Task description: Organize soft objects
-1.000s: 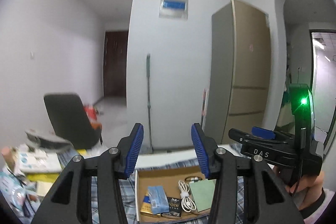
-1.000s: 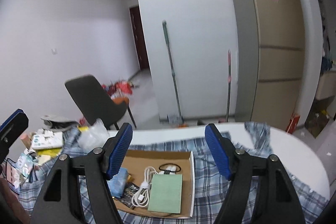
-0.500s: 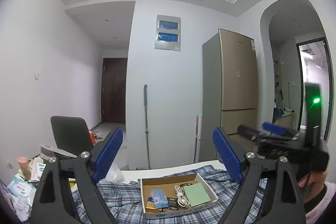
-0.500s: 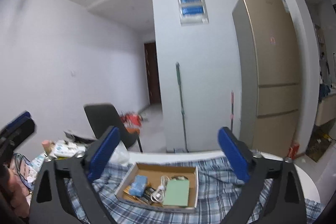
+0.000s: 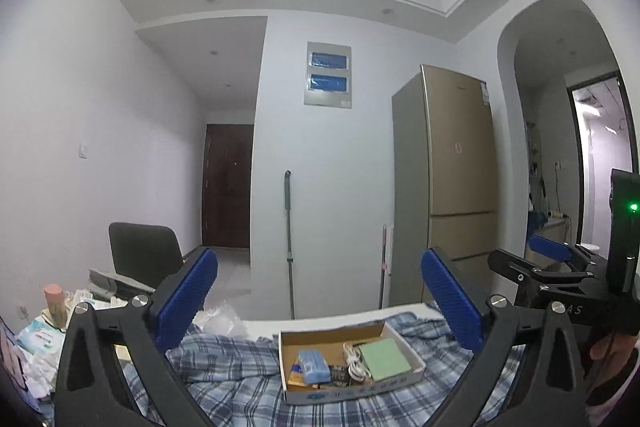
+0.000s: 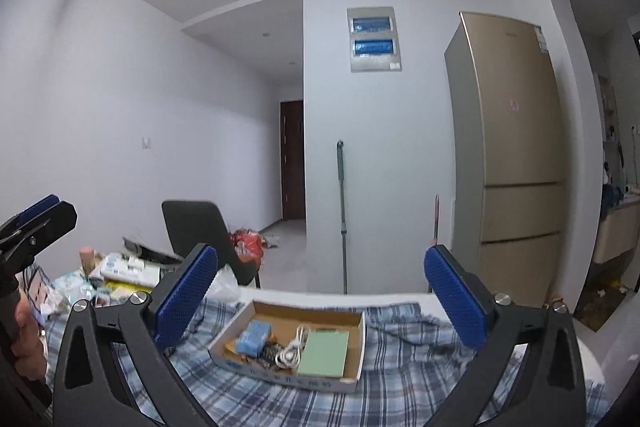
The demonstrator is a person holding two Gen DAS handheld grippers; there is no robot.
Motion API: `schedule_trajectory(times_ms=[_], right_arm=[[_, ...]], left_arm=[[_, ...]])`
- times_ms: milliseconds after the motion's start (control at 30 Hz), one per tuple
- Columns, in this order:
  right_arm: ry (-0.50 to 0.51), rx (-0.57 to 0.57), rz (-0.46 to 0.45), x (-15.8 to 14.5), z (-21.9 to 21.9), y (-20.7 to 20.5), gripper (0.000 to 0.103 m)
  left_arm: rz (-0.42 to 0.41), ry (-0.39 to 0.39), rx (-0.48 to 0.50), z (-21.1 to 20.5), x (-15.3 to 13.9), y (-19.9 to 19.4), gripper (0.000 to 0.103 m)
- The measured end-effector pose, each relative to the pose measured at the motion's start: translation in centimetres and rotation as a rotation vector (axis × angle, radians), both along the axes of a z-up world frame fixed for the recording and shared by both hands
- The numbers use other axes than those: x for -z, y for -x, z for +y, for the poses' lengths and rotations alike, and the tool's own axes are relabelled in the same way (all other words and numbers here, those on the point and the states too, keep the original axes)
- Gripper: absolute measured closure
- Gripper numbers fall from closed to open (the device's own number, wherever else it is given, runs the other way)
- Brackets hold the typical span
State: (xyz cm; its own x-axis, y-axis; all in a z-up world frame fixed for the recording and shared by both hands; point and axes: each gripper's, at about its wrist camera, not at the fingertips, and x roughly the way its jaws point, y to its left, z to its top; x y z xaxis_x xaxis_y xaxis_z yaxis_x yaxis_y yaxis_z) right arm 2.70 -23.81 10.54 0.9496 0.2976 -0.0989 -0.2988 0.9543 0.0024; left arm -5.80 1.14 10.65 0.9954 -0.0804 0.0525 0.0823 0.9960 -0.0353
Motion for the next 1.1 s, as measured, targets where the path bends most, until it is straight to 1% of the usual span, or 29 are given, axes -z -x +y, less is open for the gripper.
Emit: schedule_trajectory(times_ms=[200, 333, 400, 567, 633, 700, 767, 1000, 1100], right_arm=[[0.01, 0.035, 0.028, 4.0, -0.8, -0.7, 0.0], [0.001, 0.033, 0.048, 6.2, -1.2, -1.2, 0.0], [0.005, 0.049, 0.051, 7.1, -1.4, -1.3, 0.0], [0.024, 0.056, 0.049, 8.4, -1.5, -1.2, 0.0], [0.021, 0.055, 0.055, 8.8, -1.5, -1.3, 0.0], [0.034, 0.067, 0.069, 9.2, -1.4, -1.5, 0.0], [0.041, 0.079, 0.085, 9.5, -1.3, -1.7, 0.0], [0.012, 0.077, 0.1, 9.3, -2.0, -1.8, 0.0], [0.006, 0.081, 0.093, 9.2, -2.2, -1.6, 0.0]], left_arm=[[0.018, -0.036, -0.017, -0.8, 3.9, -1.3, 0.0], [0.063, -0.054, 0.004, -0.9, 6.2, -2.8, 0.0], [0.079, -0.042, -0.008, -0.4, 7.1, -3.4, 0.0], [0.101, -0.052, -0.041, -0.3, 9.5, -4.4, 0.0], [0.142, -0.054, -0.052, -0.6, 10.9, -5.1, 0.0], [0.159, -0.064, -0.044, -0.6, 11.0, -5.5, 0.0], [0.145, -0.058, -0.046, -0.4, 11.0, -5.3, 0.0], [0.147, -0.059, -0.043, -0.5, 11.0, -5.6, 0.0], [0.145, -0.06, -0.04, -0.6, 11.0, -5.6, 0.0]])
